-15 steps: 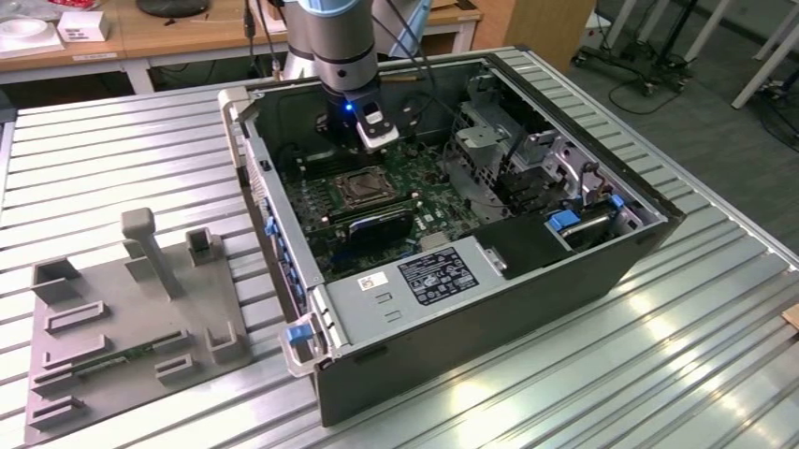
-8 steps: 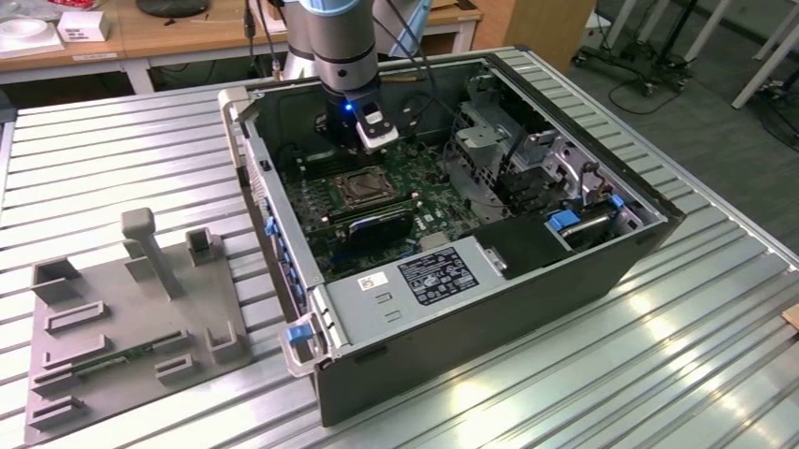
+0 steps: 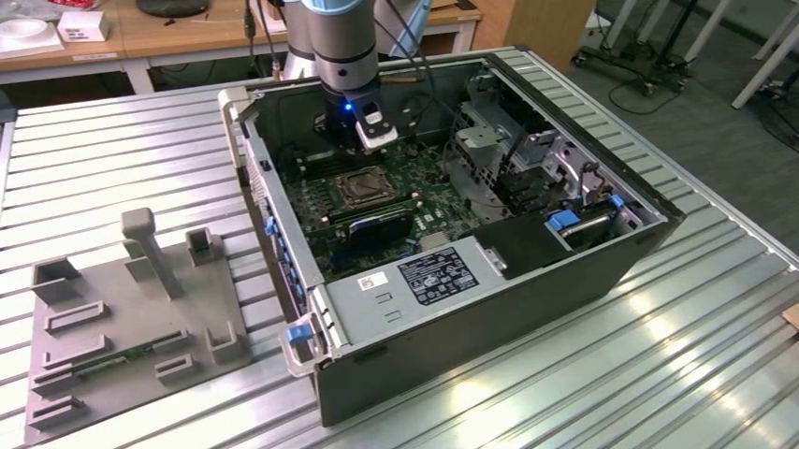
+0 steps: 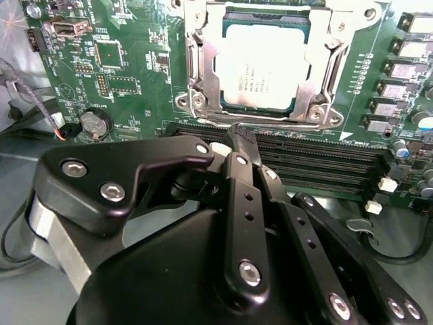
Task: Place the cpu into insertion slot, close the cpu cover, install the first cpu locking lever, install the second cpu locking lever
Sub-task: 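Install the first cpu locking lever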
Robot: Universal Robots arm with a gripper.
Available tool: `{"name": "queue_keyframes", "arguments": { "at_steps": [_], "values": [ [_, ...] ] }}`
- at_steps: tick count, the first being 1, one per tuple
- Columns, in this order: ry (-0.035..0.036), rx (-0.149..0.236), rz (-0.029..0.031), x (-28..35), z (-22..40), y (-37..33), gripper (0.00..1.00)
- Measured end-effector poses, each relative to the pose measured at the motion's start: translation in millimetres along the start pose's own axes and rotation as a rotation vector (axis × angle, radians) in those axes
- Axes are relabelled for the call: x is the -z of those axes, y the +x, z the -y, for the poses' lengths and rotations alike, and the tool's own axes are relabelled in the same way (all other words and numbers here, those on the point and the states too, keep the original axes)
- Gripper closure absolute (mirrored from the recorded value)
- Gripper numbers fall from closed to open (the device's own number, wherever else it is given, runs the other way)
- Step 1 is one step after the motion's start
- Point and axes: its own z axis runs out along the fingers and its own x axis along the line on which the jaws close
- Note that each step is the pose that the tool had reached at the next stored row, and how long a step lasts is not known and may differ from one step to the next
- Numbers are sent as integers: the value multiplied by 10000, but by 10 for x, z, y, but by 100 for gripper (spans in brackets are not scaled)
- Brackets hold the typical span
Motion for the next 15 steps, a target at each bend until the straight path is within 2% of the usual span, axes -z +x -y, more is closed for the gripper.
{"name": "queue_keyframes", "arguments": {
  "at_steps": [4,9,15],
  "values": [
    [-50,-10,-23,71,-17,-9,89],
    [-60,-13,-29,71,-18,-9,89],
    [30,20,-202,72,-17,-9,89]
  ]
}}
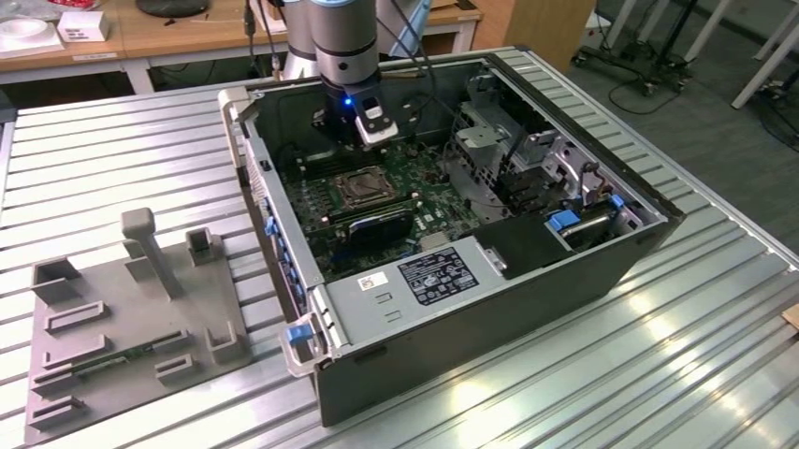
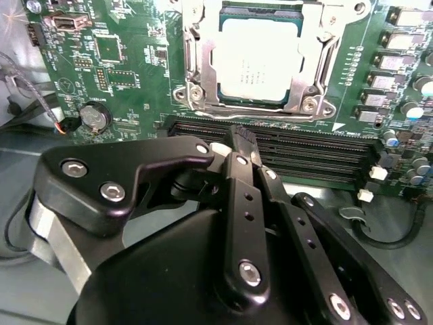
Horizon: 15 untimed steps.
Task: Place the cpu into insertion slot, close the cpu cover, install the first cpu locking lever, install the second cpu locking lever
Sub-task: 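Install the first cpu locking lever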
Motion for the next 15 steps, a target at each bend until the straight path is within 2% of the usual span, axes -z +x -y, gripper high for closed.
{"name": "queue_keyframes", "arguments": {
  "at_steps": [2,10,13,15],
  "values": [
    [7,47,-31,0,0,0,89],
    [0,89,-41,-1,-1,0,89],
    [-13,270,-80,0,0,0,89],
    [-32,494,-128,-1,0,0,89]
  ]
}}
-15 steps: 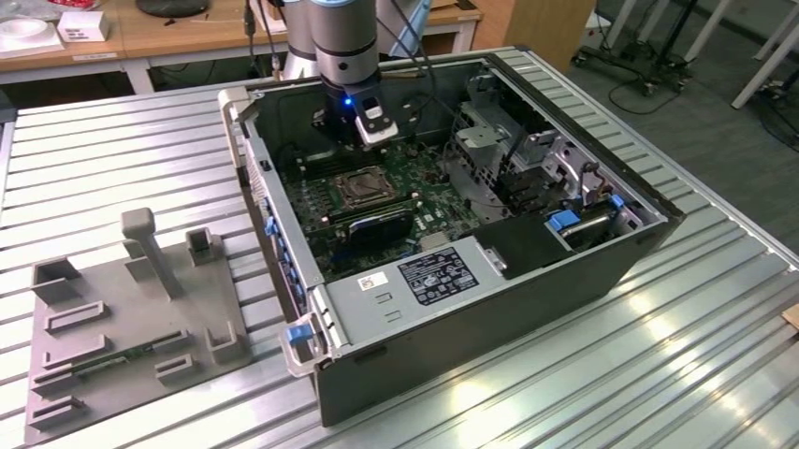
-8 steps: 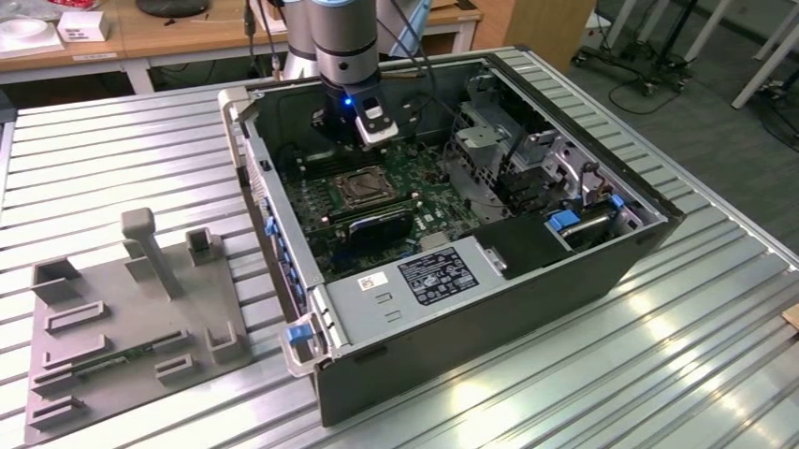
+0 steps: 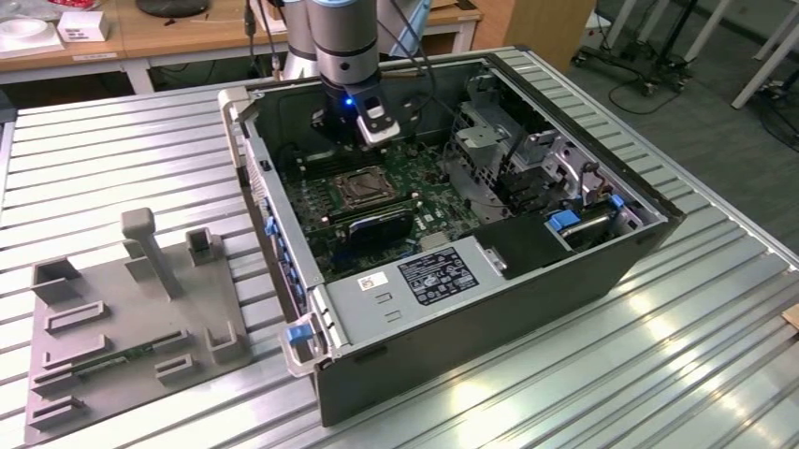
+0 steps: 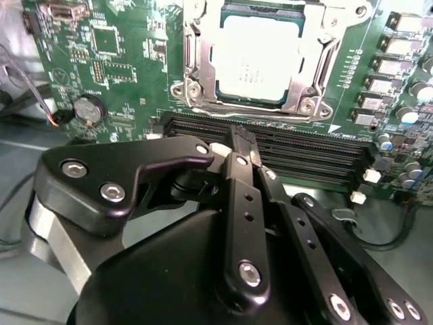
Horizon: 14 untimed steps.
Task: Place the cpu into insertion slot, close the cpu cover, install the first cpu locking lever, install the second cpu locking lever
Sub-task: 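Install the first cpu locking lever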
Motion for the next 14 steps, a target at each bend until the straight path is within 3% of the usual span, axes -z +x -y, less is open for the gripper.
{"name": "queue_keyframes", "arguments": {
  "at_steps": [4,14],
  "values": [
    [-25,280,-62,0,0,0,89],
    [-34,376,-84,5,0,0,89]
  ]
}}
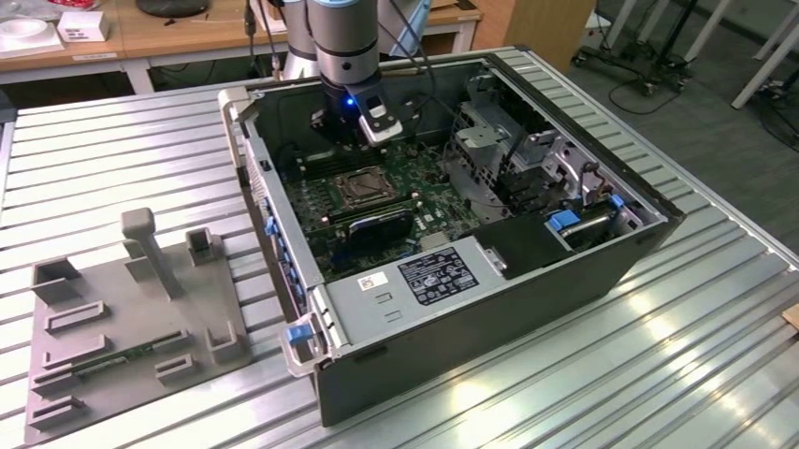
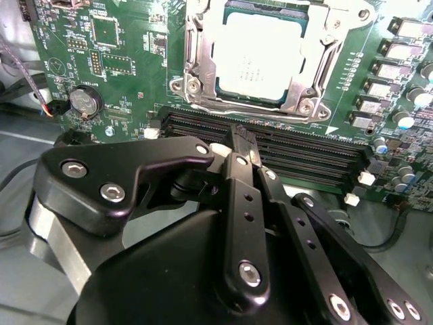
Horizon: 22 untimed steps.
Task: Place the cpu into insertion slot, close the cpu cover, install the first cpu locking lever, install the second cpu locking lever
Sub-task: 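Install the first cpu locking lever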
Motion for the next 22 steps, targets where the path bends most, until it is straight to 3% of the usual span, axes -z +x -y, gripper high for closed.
{"name": "queue_keyframes", "arguments": {
  "at_steps": [4,6,8,11,12,17,22],
  "values": [
    [0,0,1,12,-4,-2,89],
    [43,8,11,13,-4,-2,89],
    [226,30,34,13,-4,-2,89],
    [639,79,69,13,-4,-2,89],
    [714,88,77,13,-3,-2,89],
    [713,102,75,13,-4,-2,89],
    [658,639,-26,12,-5,-5,89]
  ]
}}
